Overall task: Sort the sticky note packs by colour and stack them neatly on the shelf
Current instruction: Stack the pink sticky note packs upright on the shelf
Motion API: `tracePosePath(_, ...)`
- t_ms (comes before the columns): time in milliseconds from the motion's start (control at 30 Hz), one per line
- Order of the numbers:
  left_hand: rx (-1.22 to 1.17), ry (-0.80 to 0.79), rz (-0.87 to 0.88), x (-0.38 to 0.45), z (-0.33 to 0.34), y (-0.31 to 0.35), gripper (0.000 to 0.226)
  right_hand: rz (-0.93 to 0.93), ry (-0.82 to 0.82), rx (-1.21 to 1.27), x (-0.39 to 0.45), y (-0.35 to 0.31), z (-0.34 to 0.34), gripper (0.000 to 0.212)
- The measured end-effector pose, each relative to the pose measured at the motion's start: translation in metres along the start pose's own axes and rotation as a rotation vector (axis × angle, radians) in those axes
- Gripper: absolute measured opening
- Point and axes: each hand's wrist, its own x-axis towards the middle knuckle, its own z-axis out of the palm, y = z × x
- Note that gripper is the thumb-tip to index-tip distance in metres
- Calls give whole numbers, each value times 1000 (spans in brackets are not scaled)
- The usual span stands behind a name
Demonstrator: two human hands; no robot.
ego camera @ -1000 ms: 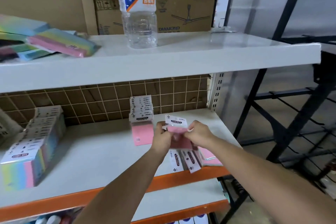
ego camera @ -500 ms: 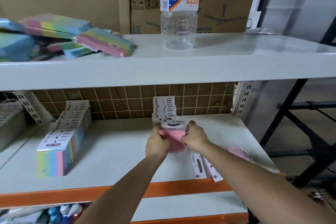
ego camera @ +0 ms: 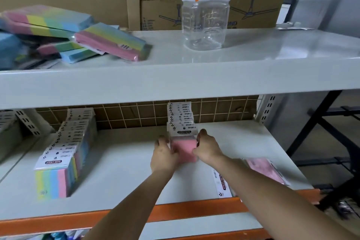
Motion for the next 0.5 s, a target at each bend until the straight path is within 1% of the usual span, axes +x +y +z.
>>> tracePosePath(133,42,-95,-38,6,-1,-10,54,25,-54,-71,0,2,4,31)
tracePosePath(267,78,-111,-28,7,1,-10,46,43,-83,-129,1,4,5,34)
tracePosePath(500,131,-148,-57,9,0,-6,49,51,-94,-126,2,5,8,32)
